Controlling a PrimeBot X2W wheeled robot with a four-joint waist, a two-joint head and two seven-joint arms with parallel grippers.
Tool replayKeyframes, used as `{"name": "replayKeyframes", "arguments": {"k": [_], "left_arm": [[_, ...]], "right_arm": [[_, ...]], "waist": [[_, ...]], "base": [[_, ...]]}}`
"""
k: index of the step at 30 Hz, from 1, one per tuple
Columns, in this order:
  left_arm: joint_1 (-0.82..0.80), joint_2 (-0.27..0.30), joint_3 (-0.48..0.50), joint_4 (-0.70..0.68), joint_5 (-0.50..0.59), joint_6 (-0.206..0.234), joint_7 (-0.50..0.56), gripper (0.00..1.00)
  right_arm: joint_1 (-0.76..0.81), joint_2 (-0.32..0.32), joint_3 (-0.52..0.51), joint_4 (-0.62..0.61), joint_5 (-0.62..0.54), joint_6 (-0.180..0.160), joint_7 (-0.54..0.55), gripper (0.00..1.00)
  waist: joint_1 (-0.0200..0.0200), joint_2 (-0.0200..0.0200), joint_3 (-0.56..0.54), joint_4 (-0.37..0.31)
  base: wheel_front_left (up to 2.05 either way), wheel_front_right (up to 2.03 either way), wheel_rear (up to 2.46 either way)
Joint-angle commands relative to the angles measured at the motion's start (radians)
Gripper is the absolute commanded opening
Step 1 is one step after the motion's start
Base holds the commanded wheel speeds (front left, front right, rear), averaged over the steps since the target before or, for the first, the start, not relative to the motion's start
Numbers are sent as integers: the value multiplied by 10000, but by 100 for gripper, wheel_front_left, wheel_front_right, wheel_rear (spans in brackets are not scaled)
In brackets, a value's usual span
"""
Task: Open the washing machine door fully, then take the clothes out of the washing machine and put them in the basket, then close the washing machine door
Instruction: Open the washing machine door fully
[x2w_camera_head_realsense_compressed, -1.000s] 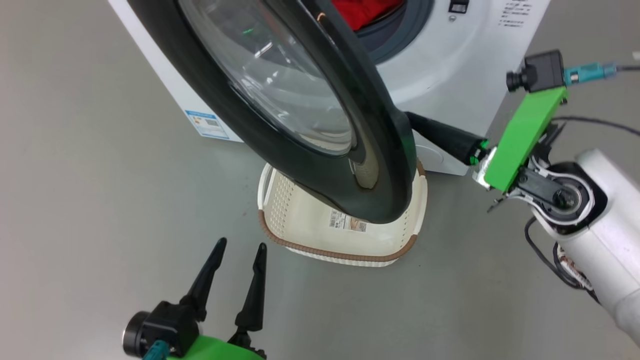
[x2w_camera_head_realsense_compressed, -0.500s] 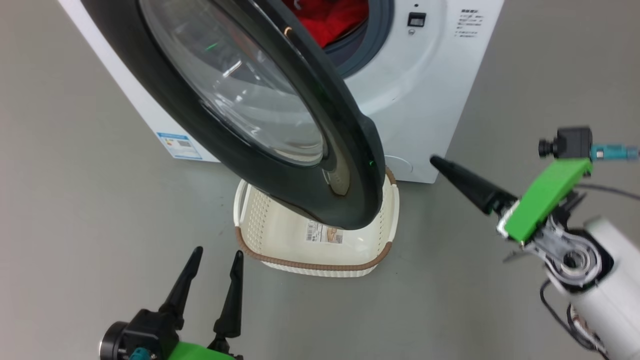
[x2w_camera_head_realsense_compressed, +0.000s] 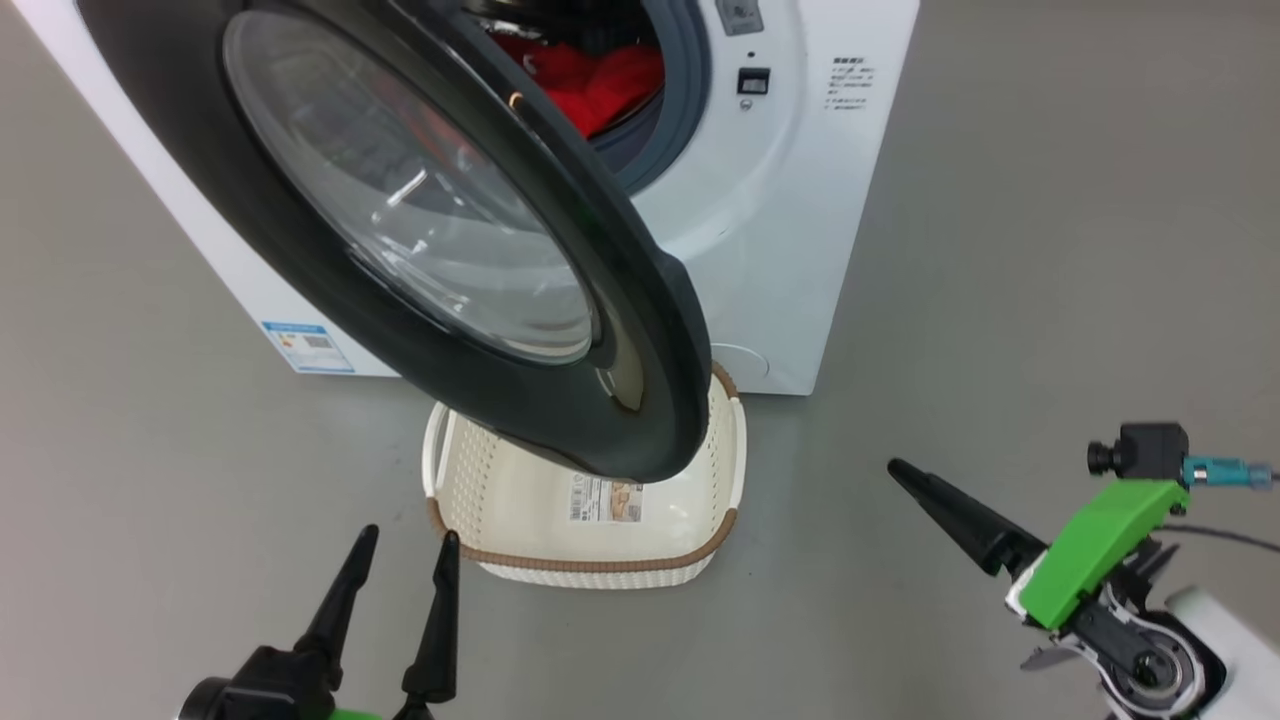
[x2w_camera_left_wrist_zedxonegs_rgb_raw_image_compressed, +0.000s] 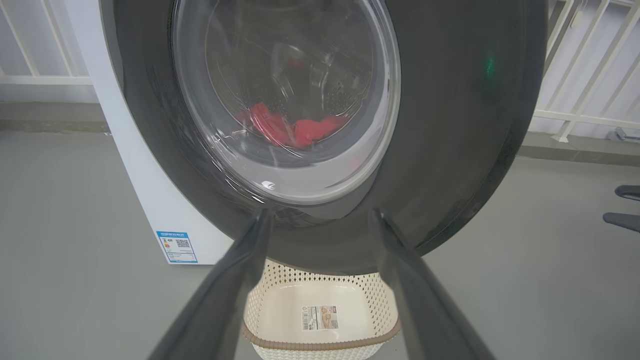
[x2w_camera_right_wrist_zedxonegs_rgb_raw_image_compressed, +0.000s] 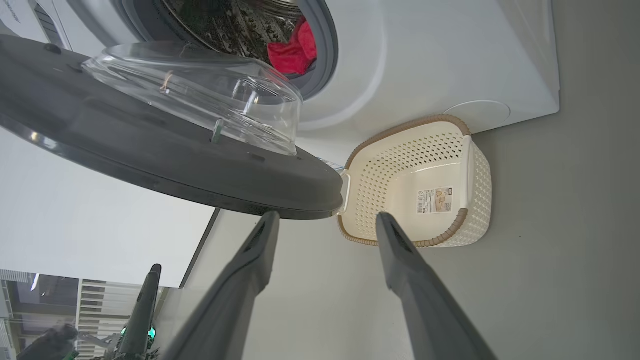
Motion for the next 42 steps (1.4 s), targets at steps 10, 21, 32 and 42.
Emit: {"name": "replayKeyframes", "arguments": {"k": [10, 21, 32, 42], "left_arm": [[234, 110, 589, -99, 183, -112, -120, 100], [341, 110, 754, 15, 214, -155, -120, 100], [235, 110, 957, 3, 162, -107, -120, 100], [195, 110, 1001, -54, 183, -78, -120, 100]], "right_arm": [[1208, -740, 337, -236, -1349, 77, -2287, 100], [1418, -986, 1285, 553, -2997, 77, -4088, 100], [2528, 501, -2408, 364, -6823, 77, -4175, 100], [3599, 1944, -4359, -598, -9904, 77, -4176, 100]], "waist": [[-1, -1, -380, -484], [-1, -1, -432, -880], [-1, -1, -266, -1052], [-1, -1, -286, -954]], "base": [[0, 0, 0], [0, 0, 0], [0, 0, 0], [0, 0, 0]]}}
